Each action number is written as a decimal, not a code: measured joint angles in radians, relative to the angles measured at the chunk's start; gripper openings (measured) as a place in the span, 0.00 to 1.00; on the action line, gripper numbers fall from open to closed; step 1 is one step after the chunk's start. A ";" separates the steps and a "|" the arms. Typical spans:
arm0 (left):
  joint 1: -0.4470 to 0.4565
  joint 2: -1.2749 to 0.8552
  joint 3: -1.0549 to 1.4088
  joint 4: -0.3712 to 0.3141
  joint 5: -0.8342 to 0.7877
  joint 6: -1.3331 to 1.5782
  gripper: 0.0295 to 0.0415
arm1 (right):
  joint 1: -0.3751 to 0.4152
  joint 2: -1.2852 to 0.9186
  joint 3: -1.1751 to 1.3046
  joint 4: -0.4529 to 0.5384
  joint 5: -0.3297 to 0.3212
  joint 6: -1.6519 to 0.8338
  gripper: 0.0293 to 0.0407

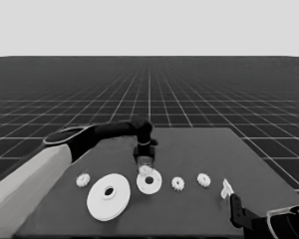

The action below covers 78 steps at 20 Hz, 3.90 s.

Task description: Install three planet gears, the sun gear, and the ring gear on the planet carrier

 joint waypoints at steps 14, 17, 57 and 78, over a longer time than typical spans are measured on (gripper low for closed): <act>-0.003 -0.837 0.479 -0.035 -0.055 0.356 0.75 | 0.000 0.000 0.000 0.000 0.000 0.000 0.81; 0.077 -0.822 0.432 0.025 -0.117 0.381 0.75 | 0.000 0.000 0.000 0.000 0.000 0.000 0.81; 0.082 -0.124 0.437 0.099 0.050 -0.309 0.14 | 0.000 0.000 0.000 0.000 0.000 0.000 0.81; 0.079 -0.124 0.442 0.090 0.053 -0.315 0.75 | 0.000 0.000 0.000 0.000 0.000 0.000 0.81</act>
